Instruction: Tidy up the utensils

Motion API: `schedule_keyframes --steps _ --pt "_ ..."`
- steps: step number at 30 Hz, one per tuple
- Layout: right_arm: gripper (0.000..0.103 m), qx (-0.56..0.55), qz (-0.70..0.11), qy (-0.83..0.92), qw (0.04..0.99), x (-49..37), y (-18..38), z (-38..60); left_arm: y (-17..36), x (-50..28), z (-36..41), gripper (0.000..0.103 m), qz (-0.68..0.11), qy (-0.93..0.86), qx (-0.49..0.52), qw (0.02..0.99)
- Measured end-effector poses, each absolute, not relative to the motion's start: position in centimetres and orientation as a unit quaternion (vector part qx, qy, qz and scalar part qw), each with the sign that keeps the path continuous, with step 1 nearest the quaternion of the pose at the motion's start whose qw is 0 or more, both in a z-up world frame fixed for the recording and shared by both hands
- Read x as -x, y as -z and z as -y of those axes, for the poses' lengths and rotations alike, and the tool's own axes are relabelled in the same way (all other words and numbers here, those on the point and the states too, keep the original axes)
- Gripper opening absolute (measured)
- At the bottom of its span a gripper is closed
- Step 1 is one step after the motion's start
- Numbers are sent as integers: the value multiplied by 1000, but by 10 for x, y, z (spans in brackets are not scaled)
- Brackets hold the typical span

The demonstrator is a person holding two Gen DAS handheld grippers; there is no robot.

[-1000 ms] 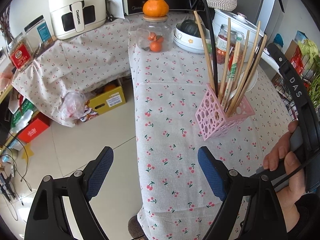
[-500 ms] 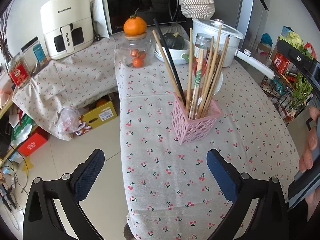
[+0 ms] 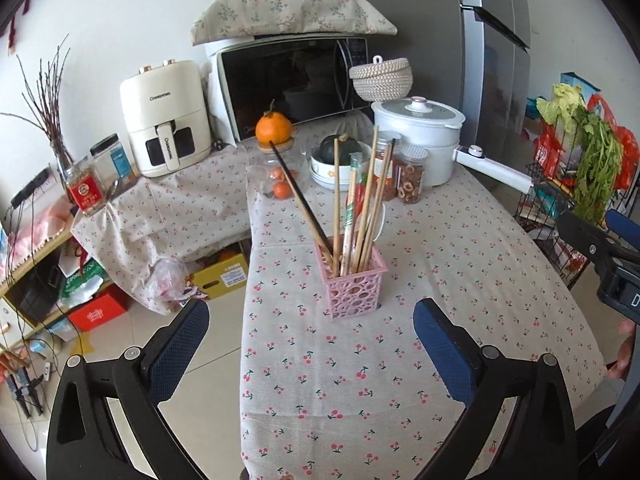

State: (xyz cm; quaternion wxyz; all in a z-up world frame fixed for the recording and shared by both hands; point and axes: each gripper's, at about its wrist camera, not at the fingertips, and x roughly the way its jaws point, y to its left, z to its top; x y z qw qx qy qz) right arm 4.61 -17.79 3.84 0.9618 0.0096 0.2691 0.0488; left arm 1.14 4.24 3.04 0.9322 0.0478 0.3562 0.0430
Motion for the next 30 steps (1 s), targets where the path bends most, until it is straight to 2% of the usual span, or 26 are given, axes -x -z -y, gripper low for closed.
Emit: schedule_keyframes --steps 5,15,30 --pt "103 7 -286 -45 957 -31 -39 198 -33 -3 -10 103 -349 -16 -80 933" --pt "103 20 -282 -25 959 -16 -46 229 -39 1 14 103 -332 -36 -40 942" --pt "103 32 -302 -39 952 -23 -35 224 -41 0 10 103 -326 -46 -22 944"
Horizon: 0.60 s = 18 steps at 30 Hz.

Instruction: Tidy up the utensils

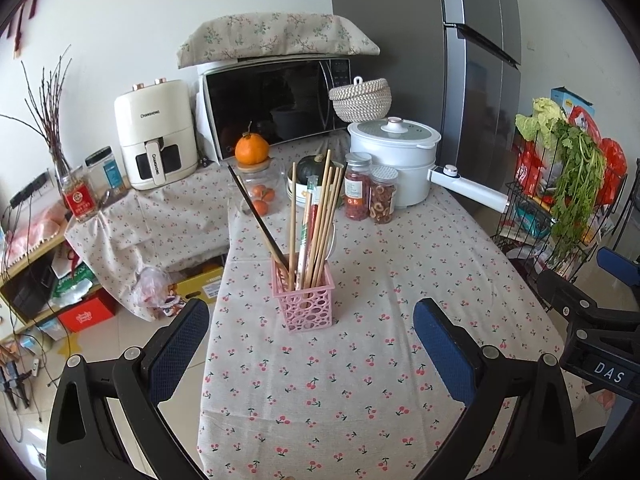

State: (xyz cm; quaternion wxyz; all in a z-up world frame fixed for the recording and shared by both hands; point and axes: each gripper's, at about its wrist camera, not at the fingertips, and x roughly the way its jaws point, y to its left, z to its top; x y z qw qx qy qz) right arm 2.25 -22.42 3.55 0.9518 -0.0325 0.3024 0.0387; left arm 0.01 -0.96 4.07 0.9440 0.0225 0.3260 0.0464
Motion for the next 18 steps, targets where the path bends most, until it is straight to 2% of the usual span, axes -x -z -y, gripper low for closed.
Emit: schedule_keyframes --steps 18 --pt "103 36 -314 -41 948 -25 -29 217 -43 3 8 103 -327 -44 -14 944"
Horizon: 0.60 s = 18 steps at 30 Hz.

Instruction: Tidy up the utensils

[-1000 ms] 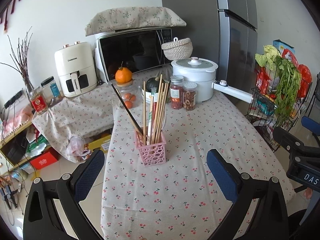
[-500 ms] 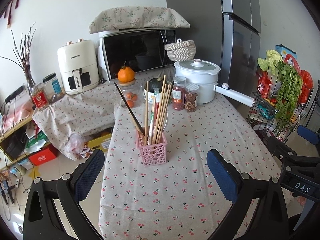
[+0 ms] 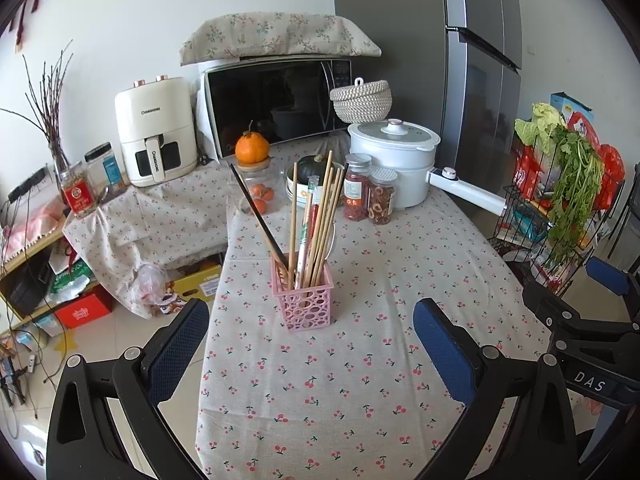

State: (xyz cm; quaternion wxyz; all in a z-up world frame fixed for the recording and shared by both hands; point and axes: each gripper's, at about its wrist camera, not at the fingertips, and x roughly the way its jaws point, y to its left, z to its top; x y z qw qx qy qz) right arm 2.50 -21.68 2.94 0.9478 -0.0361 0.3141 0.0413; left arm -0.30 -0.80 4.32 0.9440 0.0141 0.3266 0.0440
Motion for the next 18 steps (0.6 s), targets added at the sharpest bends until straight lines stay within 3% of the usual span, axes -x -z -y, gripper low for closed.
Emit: schedule_keyframes --steps 18 --pt "103 34 -317 -41 947 -26 -28 218 -41 2 10 103 -331 -38 -16 943"
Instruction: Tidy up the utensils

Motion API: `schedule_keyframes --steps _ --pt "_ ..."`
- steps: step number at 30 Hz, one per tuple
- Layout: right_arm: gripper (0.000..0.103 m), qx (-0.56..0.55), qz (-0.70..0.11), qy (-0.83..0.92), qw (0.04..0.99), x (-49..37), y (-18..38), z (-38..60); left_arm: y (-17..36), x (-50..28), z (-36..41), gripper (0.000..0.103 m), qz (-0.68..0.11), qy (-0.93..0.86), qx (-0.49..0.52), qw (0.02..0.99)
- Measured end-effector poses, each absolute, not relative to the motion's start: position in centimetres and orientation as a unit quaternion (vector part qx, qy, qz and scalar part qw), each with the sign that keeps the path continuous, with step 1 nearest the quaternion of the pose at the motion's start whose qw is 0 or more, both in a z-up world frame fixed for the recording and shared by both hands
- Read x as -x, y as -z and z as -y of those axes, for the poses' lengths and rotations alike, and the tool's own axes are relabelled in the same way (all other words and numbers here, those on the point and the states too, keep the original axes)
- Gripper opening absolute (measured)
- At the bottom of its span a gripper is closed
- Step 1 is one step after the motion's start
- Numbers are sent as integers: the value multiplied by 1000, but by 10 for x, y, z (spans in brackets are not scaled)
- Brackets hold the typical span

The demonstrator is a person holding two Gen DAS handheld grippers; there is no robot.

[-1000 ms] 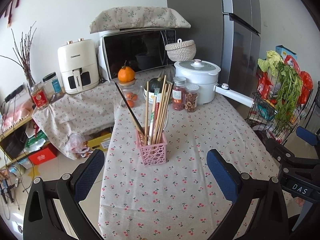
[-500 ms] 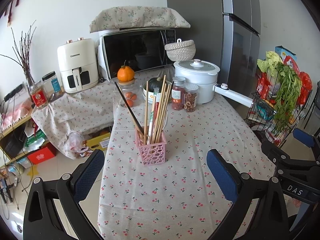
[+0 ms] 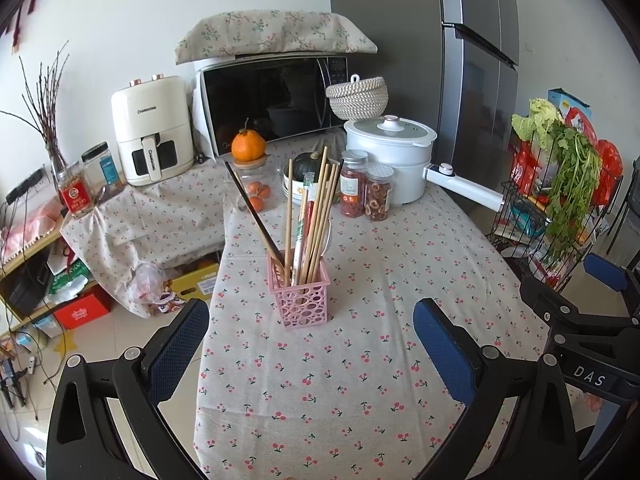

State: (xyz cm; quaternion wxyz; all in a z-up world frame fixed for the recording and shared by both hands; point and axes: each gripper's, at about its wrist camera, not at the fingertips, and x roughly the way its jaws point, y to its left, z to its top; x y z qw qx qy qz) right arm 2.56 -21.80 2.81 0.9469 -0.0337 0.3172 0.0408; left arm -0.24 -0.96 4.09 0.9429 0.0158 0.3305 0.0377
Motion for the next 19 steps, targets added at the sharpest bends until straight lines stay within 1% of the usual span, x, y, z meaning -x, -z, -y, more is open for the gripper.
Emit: schedule_keyframes --steps 14,19 --pt "103 35 -324 -41 945 -27 -25 216 -35 -2 6 103 -350 -9 2 937" --pt "103 34 -325 -41 944 -28 -24 216 -32 -5 1 103 -336 21 8 942"
